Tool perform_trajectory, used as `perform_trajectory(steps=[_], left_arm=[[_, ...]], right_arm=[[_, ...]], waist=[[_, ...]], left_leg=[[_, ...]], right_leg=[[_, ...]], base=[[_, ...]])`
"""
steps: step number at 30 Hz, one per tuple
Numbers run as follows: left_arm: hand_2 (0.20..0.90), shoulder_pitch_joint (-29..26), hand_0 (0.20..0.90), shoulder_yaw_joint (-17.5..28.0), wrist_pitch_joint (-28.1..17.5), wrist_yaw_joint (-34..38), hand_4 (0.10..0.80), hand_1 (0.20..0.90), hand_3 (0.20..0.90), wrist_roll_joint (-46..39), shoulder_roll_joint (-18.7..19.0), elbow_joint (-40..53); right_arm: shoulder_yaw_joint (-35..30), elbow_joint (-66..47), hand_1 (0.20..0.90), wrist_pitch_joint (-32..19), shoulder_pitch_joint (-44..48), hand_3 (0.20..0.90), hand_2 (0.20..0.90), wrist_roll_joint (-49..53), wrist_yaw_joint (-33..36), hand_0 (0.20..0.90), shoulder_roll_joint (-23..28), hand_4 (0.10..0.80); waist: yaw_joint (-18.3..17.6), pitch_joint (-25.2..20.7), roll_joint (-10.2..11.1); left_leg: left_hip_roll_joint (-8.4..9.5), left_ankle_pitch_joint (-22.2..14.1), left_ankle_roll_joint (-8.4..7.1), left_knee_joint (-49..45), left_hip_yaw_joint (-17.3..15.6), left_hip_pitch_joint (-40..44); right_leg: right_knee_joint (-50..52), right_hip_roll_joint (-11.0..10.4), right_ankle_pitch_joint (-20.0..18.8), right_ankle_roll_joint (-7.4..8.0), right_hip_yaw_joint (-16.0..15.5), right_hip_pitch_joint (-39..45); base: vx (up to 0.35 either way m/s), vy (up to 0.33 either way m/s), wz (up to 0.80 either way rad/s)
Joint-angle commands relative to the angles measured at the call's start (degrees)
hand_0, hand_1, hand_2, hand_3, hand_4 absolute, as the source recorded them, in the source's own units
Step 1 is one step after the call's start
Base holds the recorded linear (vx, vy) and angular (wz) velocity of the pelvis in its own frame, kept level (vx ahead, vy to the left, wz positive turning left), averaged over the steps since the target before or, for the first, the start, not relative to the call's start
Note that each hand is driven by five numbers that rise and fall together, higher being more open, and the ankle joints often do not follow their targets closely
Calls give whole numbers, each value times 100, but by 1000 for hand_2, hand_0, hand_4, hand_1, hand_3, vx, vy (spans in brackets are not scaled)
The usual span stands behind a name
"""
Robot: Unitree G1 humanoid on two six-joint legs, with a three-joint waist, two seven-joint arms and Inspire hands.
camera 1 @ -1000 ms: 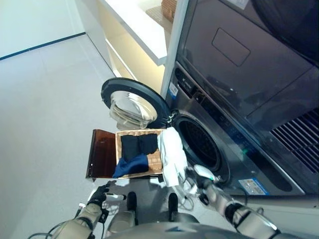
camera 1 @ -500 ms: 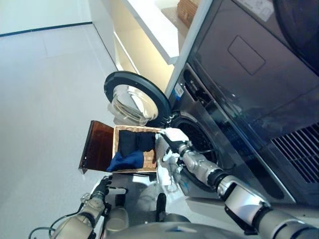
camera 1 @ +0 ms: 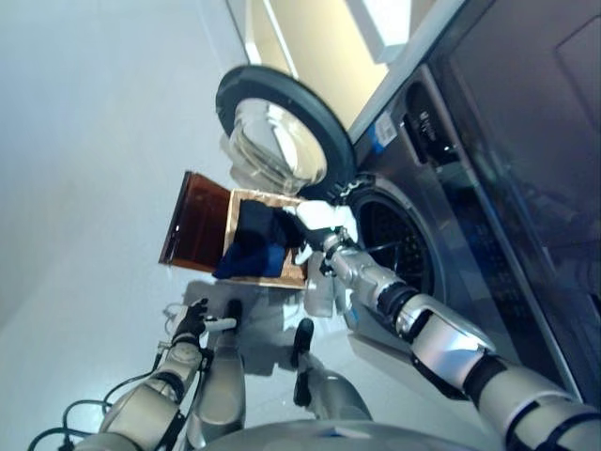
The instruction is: Pick up the clothes and place them into the washing machine
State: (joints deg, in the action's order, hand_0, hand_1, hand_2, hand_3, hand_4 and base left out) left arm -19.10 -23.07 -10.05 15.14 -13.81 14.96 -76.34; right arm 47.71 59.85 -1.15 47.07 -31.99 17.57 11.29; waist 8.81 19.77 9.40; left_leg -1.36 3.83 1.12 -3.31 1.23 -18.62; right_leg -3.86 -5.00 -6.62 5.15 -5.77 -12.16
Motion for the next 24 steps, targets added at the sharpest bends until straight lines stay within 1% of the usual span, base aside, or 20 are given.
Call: perform_trajectory(steps=[1,2,5,7,12,14,21,24], left_arm=[[900,-98,900,-182,-272,202,800,900,900,-87,85,202],[900,-105,900,-210,-297,205,800,900,900,-99,93,240],[900,-139,900,-258,-292,227,800,900,900,-153,89,243],[900,-170,900,-278,-378,262,800,900,900,-273,66,338],[900,-218,900,-276,-435,320,800,900,900,-435,47,415],[900,-304,900,-254,-503,372,800,900,900,-579,67,565],[900,-349,900,-279,-639,371,800,900,900,-761,118,865],[900,-339,900,-301,-718,382,800,900,900,-875,115,1158]], right_arm=[[-161,-43,900,70,808,900,900,203,508,900,454,800],[-241,48,900,75,954,900,900,273,573,900,491,800],[-202,118,900,104,1157,900,900,305,650,900,537,800],[-259,169,900,102,1413,900,900,387,737,900,617,800],[-245,275,900,109,1603,900,900,467,809,900,670,800],[-258,310,900,108,1777,900,900,584,875,900,784,800],[-246,721,900,88,2055,900,900,756,970,900,858,800],[-254,836,900,50,2179,900,900,924,1062,900,981,800]], waist=[[185,114,-317],[200,190,-355],[208,260,-388],[221,351,-434],[249,423,-464],[261,555,-510],[301,690,-599],[315,780,-658]], left_leg=[[-310,246,-294,221,67,-156],[-293,248,-287,160,88,-273],[-264,240,-277,75,109,-413],[-234,235,-268,-27,125,-600],[-203,227,-254,-113,162,-767],[-163,238,-254,-196,231,-945],[-113,265,-246,-284,322,-1172],[-67,286,-253,-369,391,-1356]], right_leg=[[990,-236,780,92,204,76],[1012,-242,769,94,178,-1],[1037,-258,740,97,157,-92],[1069,-287,699,110,128,-221],[1145,-292,686,114,112,-356],[1260,-286,707,116,78,-509],[1516,-253,768,94,26,-745],[1708,-238,834,77,-29,-917]], base=[[-32,35,26],[-32,36,24],[-37,35,6],[-56,51,8],[-40,27,1],[-69,37,1],[-35,19,9],[-38,8,7]])
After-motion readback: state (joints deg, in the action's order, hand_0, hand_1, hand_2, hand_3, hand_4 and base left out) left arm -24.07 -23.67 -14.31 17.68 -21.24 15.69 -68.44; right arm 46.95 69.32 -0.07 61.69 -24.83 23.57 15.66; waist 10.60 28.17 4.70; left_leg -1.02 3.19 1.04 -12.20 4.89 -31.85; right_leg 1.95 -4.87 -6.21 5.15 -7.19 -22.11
